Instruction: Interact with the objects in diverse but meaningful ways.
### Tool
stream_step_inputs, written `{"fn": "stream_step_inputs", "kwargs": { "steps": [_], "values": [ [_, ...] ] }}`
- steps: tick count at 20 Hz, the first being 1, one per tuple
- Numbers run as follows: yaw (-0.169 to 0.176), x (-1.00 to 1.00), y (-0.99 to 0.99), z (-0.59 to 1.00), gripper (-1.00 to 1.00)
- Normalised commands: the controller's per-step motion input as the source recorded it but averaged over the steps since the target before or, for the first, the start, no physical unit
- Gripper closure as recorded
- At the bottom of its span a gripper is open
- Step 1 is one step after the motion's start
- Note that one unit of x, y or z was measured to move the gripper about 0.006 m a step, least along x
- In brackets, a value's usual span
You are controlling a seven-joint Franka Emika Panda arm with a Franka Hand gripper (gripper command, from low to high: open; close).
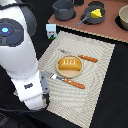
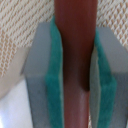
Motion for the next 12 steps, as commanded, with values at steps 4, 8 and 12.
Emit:
{"fn": "stream_step_inputs", "kwargs": {
  "steps": [4, 8, 12],
  "values": [
    [-0.005, -0.17, 0.22, 1.00, 1.00],
    [-0.029, -0.54, 0.30, 1.00, 1.00],
    [-0.003, -0.83, 0.50, 1.00, 1.00]
  ]
}}
